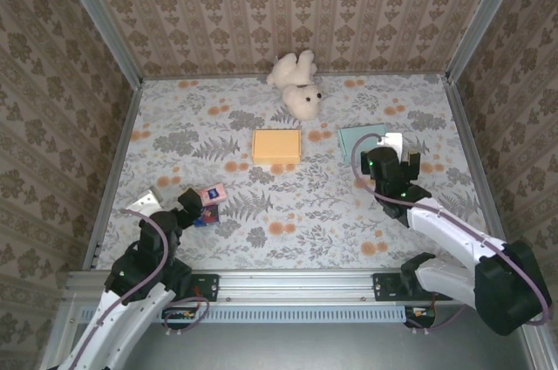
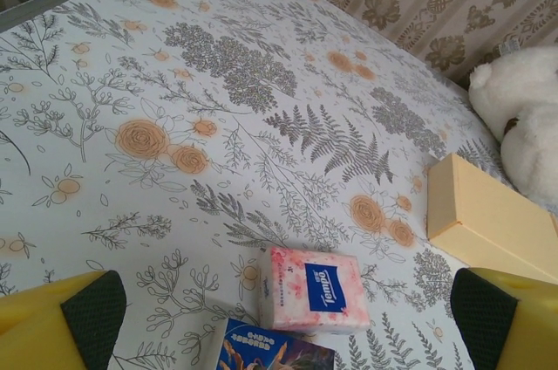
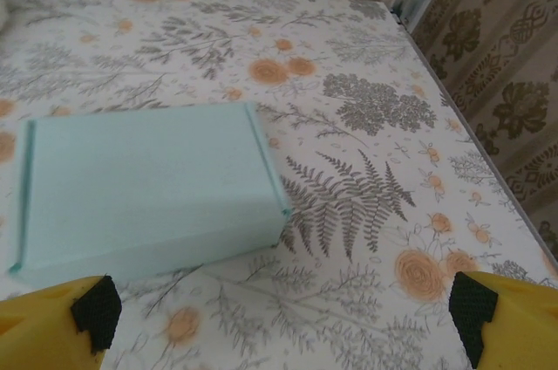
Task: Fold the paper box
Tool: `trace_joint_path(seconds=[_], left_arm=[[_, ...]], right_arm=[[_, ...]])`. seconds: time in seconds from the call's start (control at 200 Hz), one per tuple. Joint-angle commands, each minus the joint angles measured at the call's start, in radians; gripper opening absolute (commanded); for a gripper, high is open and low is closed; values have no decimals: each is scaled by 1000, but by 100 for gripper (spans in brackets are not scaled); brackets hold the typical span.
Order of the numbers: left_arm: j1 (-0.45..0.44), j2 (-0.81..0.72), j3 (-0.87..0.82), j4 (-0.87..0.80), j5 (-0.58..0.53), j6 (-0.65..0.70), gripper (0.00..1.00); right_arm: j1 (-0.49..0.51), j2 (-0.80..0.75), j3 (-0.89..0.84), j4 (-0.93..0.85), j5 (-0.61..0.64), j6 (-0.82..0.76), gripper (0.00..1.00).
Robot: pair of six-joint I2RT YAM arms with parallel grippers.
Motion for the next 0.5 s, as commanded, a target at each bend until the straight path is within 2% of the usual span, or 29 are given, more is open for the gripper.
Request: trace_joint_path(seconds=[0.0,0.13,0.235,0.495], left_arm=[[1,-12,-20,-27,-26,20,100],[1,-12,-25,-24,-26,20,100],[1,-12,-26,-26,-22,22,100],[1,-16,-16,-44,-18,20,100]], right_arm=[[-94,8,-82,241,-144,-35,100],[-196,23,-274,614,-310,-46,100],[-238,45,-251,577,-396,-57,100],[-240,156,-221,693,-574,-143,100]])
